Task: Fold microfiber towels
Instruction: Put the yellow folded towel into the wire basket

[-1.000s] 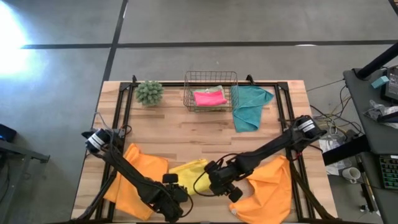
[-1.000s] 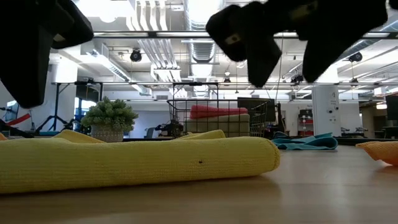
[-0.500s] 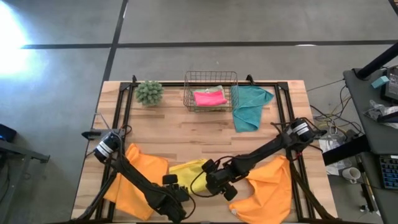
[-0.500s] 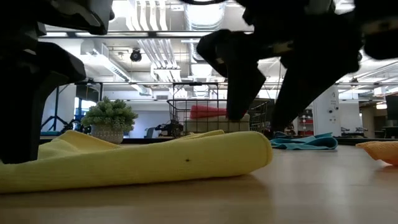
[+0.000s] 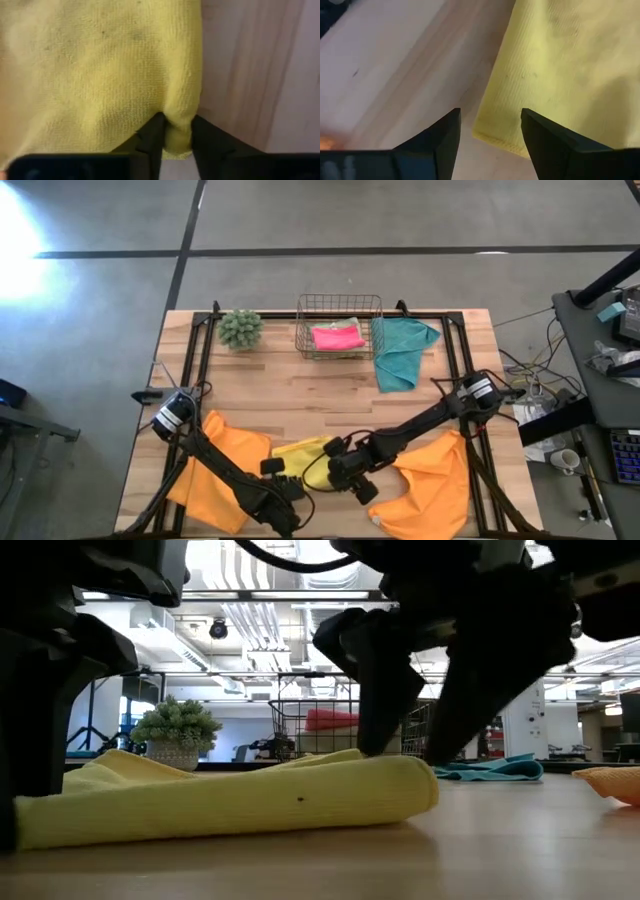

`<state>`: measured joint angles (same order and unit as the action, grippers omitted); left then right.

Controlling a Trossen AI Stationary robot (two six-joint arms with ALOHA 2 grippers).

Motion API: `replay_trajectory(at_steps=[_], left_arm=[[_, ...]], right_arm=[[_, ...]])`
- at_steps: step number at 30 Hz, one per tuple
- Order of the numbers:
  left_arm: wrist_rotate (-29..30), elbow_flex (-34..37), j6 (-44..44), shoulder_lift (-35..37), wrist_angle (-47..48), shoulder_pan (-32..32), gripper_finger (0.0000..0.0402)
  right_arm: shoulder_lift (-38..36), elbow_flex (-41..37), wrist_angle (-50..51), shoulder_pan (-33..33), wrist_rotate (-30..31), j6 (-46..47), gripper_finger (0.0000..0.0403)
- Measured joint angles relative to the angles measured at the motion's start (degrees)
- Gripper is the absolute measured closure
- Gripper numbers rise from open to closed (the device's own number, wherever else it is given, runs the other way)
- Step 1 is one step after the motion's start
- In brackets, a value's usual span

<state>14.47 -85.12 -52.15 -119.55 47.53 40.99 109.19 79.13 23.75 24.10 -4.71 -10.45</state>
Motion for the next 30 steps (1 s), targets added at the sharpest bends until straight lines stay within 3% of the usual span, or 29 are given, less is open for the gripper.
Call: replay_trajectory(at_steps=[5, 10, 14, 19, 23, 30], left_arm=[[0.66, 0.03, -0.01, -0.04, 0.26, -0.09, 0.0392], [0.68, -0.21, -0.01, -0.13, -0.16, -0.17, 0.0391], [0.67, -0.22, 0.01, -0.11, -0.3, -0.17, 0.0394], [0.57, -0.21, 1.61, -0.06, -0.43, -0.17, 0.0395], [0.55, -0.2, 3.14, 0.07, -0.53, -0.28, 0.0395], [-0.11, -0.32, 3.5, 0.39, -0.23, -0.92, 0.0396]], right_arm=[[1.53, -0.01, -3.3, -0.12, 0.21, 0.0, 0.0204], [4.17, 0.17, -3.04, -0.11, 0.48, 0.02, 0.0204], [5.59, 0.45, -3.37, -0.02, 5.94, 2.02, 0.0204], [5.92, 0.48, -3.46, -0.37, 6.49, 3.47, 0.0209], [5.9, 0.48, -3.52, -0.4, 6.84, 3.55, 0.0246], [5.79, 0.42, -3.21, -0.83, 7.26, 6.07, 0.0371]])
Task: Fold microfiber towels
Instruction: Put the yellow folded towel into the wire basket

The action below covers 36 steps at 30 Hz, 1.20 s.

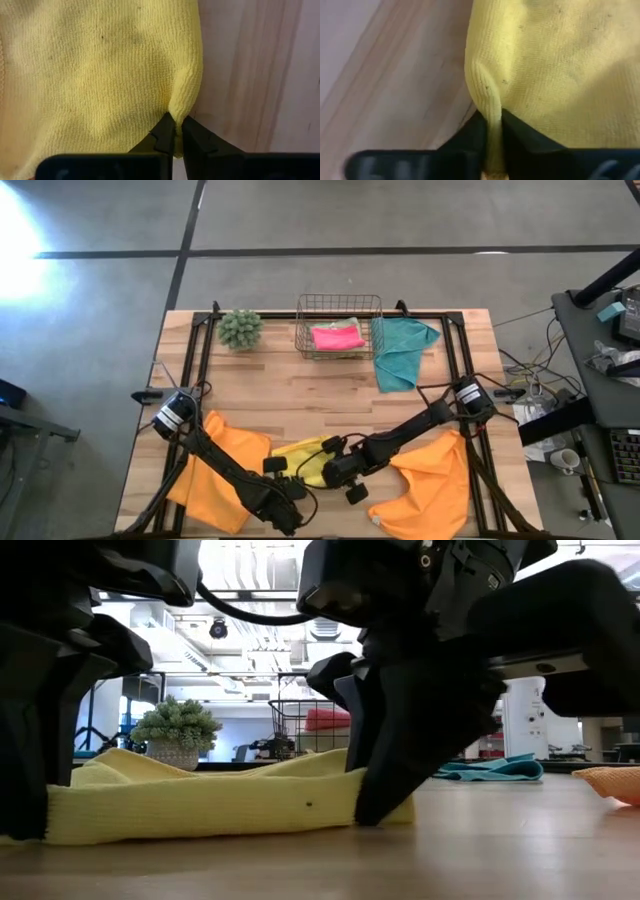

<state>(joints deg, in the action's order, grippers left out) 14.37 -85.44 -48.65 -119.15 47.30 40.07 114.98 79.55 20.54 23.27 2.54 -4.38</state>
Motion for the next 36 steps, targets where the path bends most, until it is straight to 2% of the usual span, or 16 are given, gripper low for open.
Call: replay_trajectory(at_steps=[2, 9, 16, 20, 25, 27, 31, 36], left_arm=[[-0.08, -0.22, 0.01, 0.06, 0.28, -0.23, 0.0396], [1.35, -0.4, 0.45, 2.84, 1.66, -1.03, 0.0396], [4.23, -4.14, 5.76, 6.38, 5.69, -2.6, 0.0396], [7.52, -5.75, 8.27, 8.73, 9.11, -4.36, 0.0396], [8.44, -6.47, 12.61, 11.39, 11.64, -6.82, 0.0396], [9.31, -6.61, 14.59, 12.09, 12.73, -7.87, 0.0396], [14.93, -6.59, 15.71, 13.25, 14.29, -9.65, 0.0396], [17.35, -6.61, 20.25, 14.69, 14.43, -13.01, 0.0396]], right_arm=[[-0.58, -0.05, 0.59, 0.0, 0.4, 0.28, 0.0385], [-6.51, -0.27, 7.03, -0.2, 1.42, 5.69, 0.0392], [-12.89, -0.22, 8.57, 0.89, 1.49, 13.97, 0.0393], [-15.72, -0.22, 10.49, 1.29, 4.49, 18.1, 0.0393], [-19.18, -0.22, 12.64, 1.33, 8.23, 20.78, 0.0394], [-20.51, -0.22, 13.48, 1.33, 10.15, 21.14, 0.0394], [-23.08, -0.22, 14.68, 0.74, 13.13, 20.87, 0.0394], [-25.75, -0.2, 18.12, -1.7, 18.25, 19.79, 0.0394]])
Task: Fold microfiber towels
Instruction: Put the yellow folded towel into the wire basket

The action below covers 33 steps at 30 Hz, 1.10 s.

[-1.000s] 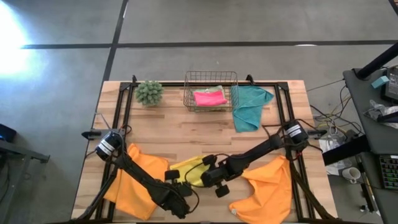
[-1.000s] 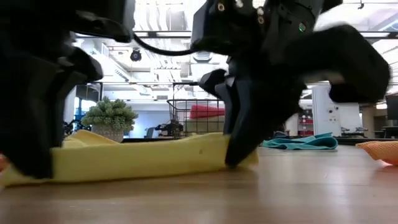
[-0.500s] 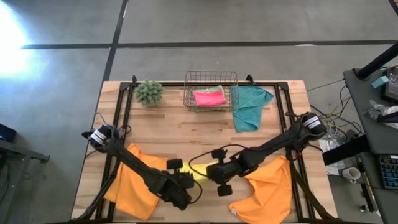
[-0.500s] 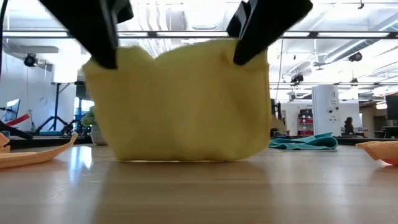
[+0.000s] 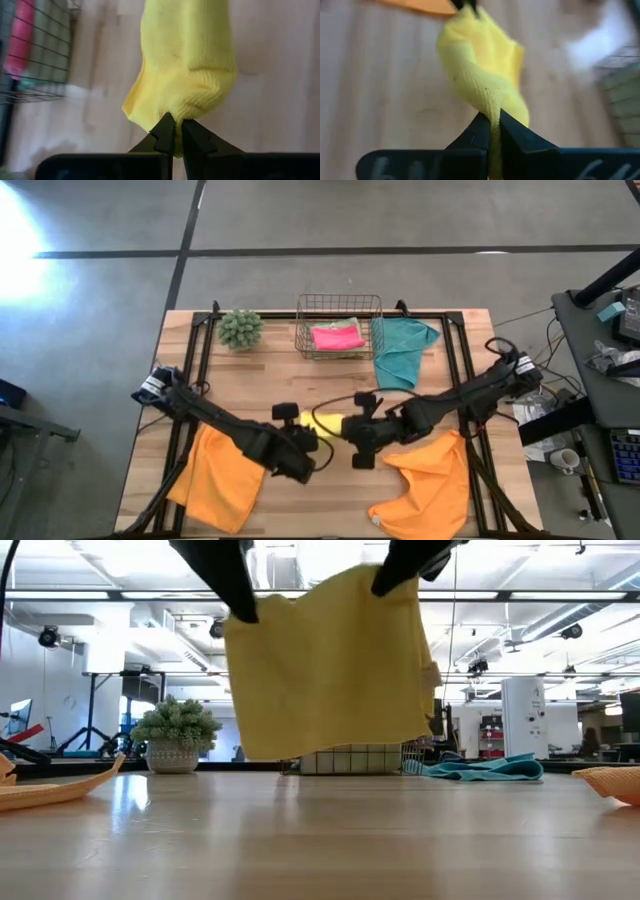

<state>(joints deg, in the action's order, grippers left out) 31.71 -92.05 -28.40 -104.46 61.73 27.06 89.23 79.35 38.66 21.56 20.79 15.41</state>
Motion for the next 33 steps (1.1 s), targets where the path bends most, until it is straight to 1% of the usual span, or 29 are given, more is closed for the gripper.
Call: replay_trajectory(at_steps=[3, 8, 14, 17, 19, 23, 25, 27, 31, 33], left_arm=[[2.69, 0.0, 3.28, 1.12, 0.25, -2.02, 0.0396], [6.35, -0.07, 9.72, 3.41, -0.13, -6.22, 0.0396], [10.87, -0.07, 18.62, 7.18, -1.17, -13.17, 0.0396], [10.87, -0.07, 22.72, 9.21, -3.52, -17.08, 0.0396], [10.9, -0.07, 24.76, 10.76, -5.39, -19.78, 0.0396], [10.82, -0.07, 32.82, 12.76, -10.63, -25.62, 0.0396], [10.06, -0.07, 37.79, 12.85, -14.16, -28.63, 0.0396], [8.01, -0.07, 41.54, 12.75, -17.47, -31.5, 0.0396], [5.44, -0.07, 46.45, 11.41, -22.2, -36.42, 0.0396], [4.84, -0.07, 48.39, 10.46, -24.73, -38.61, 0.0396]], right_arm=[[-1.7, 0.0, 0.52, -1.7, 2.63, -3.1, 0.0394], [-4.48, 0.02, 0.29, -6.05, 2.71, -6.68, 0.0394], [-8.24, 0.02, -0.23, -13.05, 2.65, -12.75, 0.0394], [-9.83, 0.02, -0.55, -17.31, 0.28, -15.35, 0.0394], [-10.84, 0.02, -0.75, -19.92, -0.23, -17.16, 0.0394], [-12.02, 0.04, -1.54, -25.17, -1.34, -22.68, 0.0394], [-11.99, 0.04, -2.56, -28.29, -3.14, -24.89, 0.0394], [-11.81, 0.04, -3.99, -31.6, -4.17, -27.43, 0.0394], [-11.15, 0.04, -7.74, -38.08, -4.87, -33.08, 0.0394], [-10.62, 0.04, -9.07, -41.93, -7.93, -35.76, 0.0394]])
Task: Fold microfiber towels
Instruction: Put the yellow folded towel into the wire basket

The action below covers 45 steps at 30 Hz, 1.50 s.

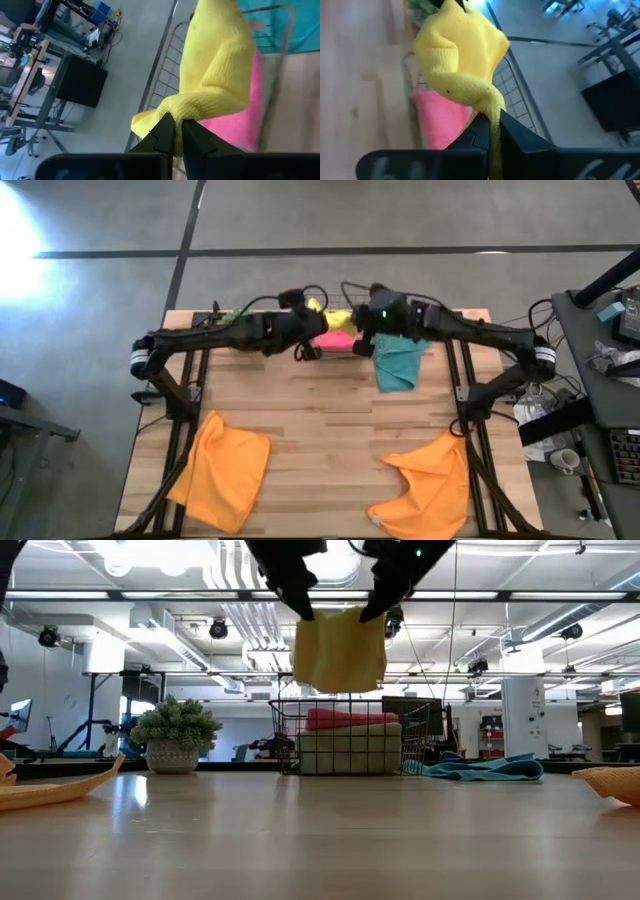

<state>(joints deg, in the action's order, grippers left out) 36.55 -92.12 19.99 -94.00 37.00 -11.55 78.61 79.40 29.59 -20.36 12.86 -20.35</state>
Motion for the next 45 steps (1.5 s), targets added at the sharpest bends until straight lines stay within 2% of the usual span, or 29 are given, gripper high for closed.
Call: replay_trajectory(at_steps=[4, 7, 10, 13, 18, 23, 29, 34, 38, 42, 45], left_arm=[[-5.85, 0.04, 1.77, -1.1, -2.95, -4.54, 0.0396], [-8.01, 0.17, 2.3, -2.34, -2.83, -7.72, 0.0396], [-10.4, 0.09, 3.22, -4.31, -4.62, -10.14, 0.0396], [-12.99, -0.43, 3.95, -6.48, -6.2, -11.89, 0.0396], [-13.64, -0.72, 6.12, -9.92, -6.39, -13.36, 0.0396], [-13.6, -1.16, 9.15, -11.69, -8.87, -15.1, 0.0396], [-13.81, -1.14, 8.98, -12.01, -7.93, -16.48, 0.0396], [-21.18, -1.05, 5.33, -12.01, -1.73, -16.48, 0.0396], [-28.11, -0.27, 1.14, -12.01, 2.65, -16.2, 0.0396], [-30.51, 0.14, 0.16, -12.01, 6.2, -16.09, 0.0396], [-30.7, 0.31, -0.09, -12.01, 7.03, -16.13, 0.0396]], right_arm=[[1.86, 0.0, -1.63, -7.54, -7.63, -1.35, 0.0394], [4.22, 0.0, -1.62, -11.36, -11.37, -2.4, 0.0394], [7.0, 0.0, -1.7, -14.09, -14.49, -4.89, 0.0394], [9.71, 0.01, -2.09, -15.93, -14.94, -6.92, 0.0394], [14.72, 2.45, -2.12, -17.39, -14.84, -11.31, 0.0394], [19.81, 8.82, -2.3, -19.21, -14.81, -14.15, 0.0394], [23.52, 15.68, 6.85, -19.66, -14.85, -15.34, 0.0394], [24.74, 17.35, 17.03, -19.34, -18.13, -14.57, 0.0394], [24.81, 16.12, 18.38, -18.49, -20.17, -13.42, 0.0394], [24.81, 15.25, 19.07, -17.58, -26.03, -10.72, 0.0394], [24.81, 14.93, 20.42, -16.64, -27.89, -9.53, 0.0392]])
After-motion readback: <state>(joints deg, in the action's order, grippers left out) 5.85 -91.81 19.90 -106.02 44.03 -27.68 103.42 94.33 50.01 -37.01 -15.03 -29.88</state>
